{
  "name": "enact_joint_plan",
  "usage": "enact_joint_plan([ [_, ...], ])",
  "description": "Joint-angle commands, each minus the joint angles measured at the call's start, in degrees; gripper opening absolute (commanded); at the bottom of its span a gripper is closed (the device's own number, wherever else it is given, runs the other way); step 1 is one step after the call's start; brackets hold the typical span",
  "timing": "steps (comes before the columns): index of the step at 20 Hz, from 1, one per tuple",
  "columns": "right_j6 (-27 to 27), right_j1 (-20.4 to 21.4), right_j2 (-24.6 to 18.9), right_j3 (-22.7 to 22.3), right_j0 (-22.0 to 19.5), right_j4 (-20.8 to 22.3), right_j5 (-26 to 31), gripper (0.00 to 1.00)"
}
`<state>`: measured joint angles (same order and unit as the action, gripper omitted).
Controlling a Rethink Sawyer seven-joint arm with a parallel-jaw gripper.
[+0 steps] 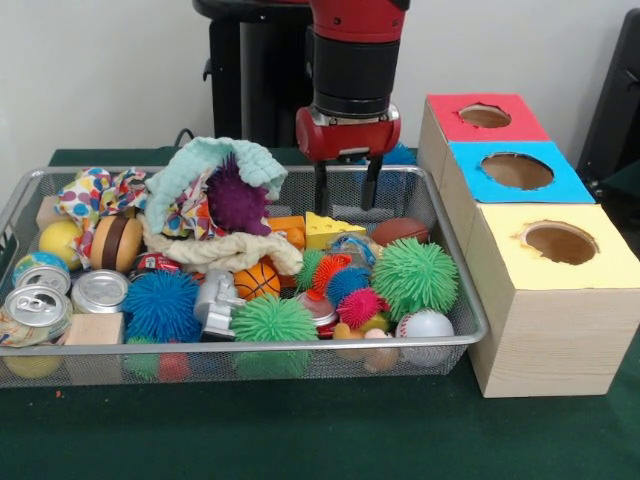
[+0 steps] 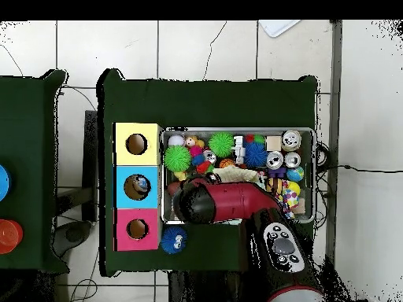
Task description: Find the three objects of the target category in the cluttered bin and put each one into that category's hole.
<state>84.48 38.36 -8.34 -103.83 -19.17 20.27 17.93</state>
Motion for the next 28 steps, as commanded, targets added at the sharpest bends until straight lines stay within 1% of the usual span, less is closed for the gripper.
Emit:
enact_joint_plan([
  [1, 6.2, -2.9, -4.1, 4.3, -2.2, -0.8, -3.0, 1.00],
  [8, 6.5, -4.5, -4.9, 6.1, -2.5, -1.1, -4.9, 1.00],
  [12, 7.4, -4.2, -5.3, 6.3, -2.5, -1.5, -6.3, 1.00],
  [19, 8.5, -5.0, -4.7, 6.8, -1.6, -3.1, -4.5, 1.00],
  [21, 10.3, -5.5, -3.9, 6.6, -0.3, -4.2, -4.5, 1.00],
  [23, 12.4, -6.4, -2.7, 6.8, 1.7, -4.9, -6.4, 1.00],
  [28, 15.9, -7.0, 0.5, 6.5, 6.7, -8.6, -6.0, 1.00],
])
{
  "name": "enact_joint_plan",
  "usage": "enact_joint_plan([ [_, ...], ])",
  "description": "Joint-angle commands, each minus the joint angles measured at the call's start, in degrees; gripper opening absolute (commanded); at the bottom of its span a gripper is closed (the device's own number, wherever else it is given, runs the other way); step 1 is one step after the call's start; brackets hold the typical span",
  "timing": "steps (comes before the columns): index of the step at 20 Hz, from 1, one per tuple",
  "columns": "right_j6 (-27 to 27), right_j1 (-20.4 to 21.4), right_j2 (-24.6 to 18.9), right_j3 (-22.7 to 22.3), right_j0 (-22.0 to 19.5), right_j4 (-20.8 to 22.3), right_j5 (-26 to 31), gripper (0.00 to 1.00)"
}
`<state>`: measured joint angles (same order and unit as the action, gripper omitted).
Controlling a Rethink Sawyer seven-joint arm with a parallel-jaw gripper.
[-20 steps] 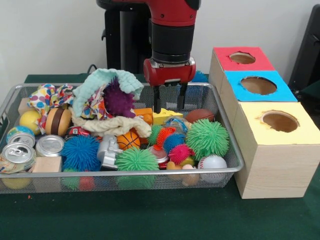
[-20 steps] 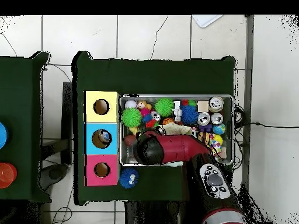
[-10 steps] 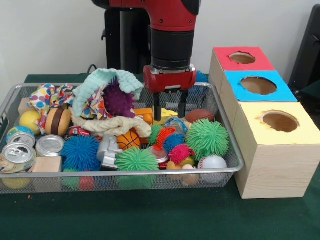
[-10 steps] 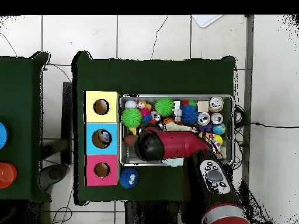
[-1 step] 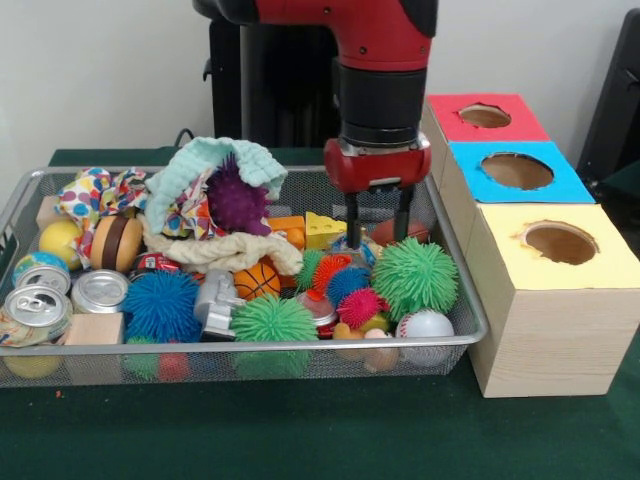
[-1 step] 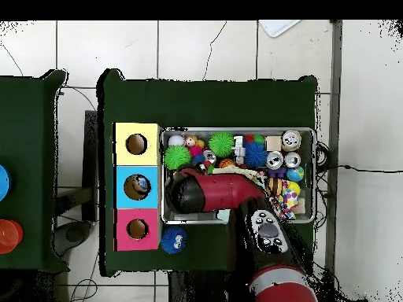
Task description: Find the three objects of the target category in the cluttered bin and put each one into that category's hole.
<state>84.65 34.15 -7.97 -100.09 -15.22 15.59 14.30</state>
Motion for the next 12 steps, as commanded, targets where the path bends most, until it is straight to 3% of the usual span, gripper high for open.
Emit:
enact_joint_plan([
  [1, 16.3, -3.0, 0.9, 2.5, 3.6, -4.6, -2.5, 1.00],
  [8, 16.3, -4.8, 3.5, -1.7, 5.3, -7.3, -1.7, 1.00],
  [12, 14.8, -4.4, 5.3, -3.6, 5.8, -6.7, -1.7, 1.00],
])
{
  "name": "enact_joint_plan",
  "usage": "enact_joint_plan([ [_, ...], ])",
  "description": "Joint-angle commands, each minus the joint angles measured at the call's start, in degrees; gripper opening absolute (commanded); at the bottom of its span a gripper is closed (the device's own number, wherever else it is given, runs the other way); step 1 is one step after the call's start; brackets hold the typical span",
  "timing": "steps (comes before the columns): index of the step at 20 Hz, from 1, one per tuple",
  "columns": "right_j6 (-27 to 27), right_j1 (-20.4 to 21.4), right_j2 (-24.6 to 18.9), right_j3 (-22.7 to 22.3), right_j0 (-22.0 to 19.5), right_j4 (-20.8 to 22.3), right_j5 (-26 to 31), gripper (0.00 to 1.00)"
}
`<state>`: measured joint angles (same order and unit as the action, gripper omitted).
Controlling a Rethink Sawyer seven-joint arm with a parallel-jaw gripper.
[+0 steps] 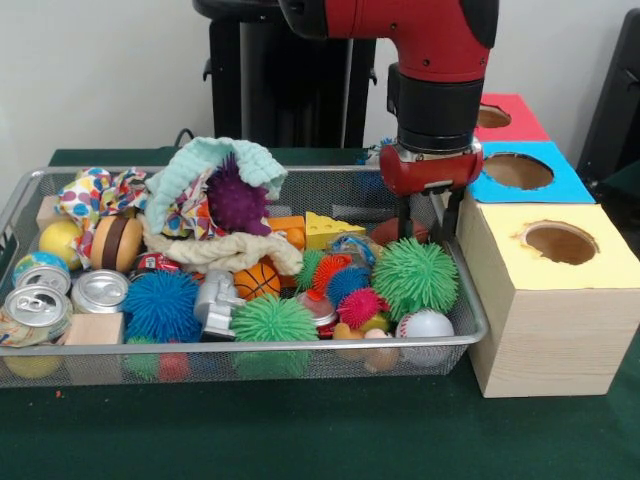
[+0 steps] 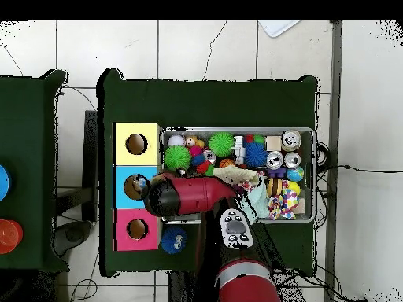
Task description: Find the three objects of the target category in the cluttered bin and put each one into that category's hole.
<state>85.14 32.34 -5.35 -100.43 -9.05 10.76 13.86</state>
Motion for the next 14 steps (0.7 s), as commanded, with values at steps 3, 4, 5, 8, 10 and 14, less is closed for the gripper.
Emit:
enact_joint_plan([
  [3, 11.5, -3.8, 3.8, -2.6, -0.7, 0.3, -2.7, 1.00],
  [4, 10.7, -4.2, 4.2, -2.2, -0.8, 1.2, -3.5, 1.00],
  [5, 9.8, -4.2, 4.4, -1.9, -1.0, 2.1, -4.0, 1.00],
  [8, 7.2, -3.6, 4.9, -0.9, -1.4, 3.6, -3.5, 1.00],
  [10, 6.3, -3.1, 5.3, -0.3, -1.2, 4.1, -3.1, 1.00],
  [14, 5.5, -1.9, 5.5, -0.1, -1.0, 4.9, -2.3, 1.00],
])
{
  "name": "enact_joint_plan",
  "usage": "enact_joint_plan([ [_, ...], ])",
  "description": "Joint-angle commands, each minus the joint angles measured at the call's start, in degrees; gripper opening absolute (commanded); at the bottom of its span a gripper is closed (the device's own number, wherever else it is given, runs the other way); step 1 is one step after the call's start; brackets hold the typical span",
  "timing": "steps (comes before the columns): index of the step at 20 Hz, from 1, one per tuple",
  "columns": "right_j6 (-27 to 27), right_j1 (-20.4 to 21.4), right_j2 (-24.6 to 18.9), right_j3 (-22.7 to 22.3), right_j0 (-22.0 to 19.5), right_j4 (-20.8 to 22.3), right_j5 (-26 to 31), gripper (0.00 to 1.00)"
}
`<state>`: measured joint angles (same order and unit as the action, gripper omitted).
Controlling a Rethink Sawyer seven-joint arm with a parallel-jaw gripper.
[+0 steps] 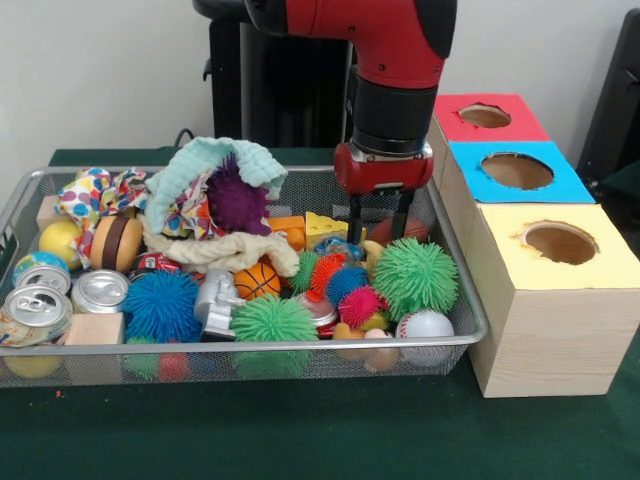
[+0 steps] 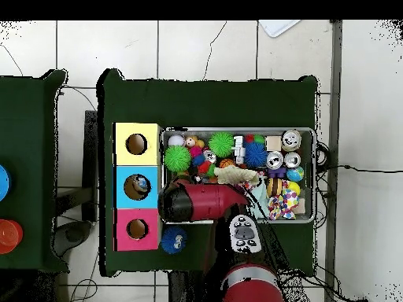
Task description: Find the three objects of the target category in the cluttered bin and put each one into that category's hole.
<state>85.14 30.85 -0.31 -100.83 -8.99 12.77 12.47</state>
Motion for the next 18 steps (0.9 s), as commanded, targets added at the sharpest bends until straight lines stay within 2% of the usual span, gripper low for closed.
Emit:
enact_joint_plan([
  [1, 5.5, -0.5, 0.4, 0.6, -0.9, 2.9, -0.7, 1.00],
  [4, 5.4, 0.9, -0.4, -0.8, -1.6, 3.1, -0.2, 1.00],
  [9, 5.4, 0.5, 0.0, 0.1, -1.5, 3.2, 1.0, 1.00],
  [14, 3.7, -0.4, -0.1, 0.5, -2.6, 5.2, -0.8, 1.00],
  [18, 3.6, 2.0, 1.5, -0.4, -2.5, 5.8, 1.9, 1.00],
])
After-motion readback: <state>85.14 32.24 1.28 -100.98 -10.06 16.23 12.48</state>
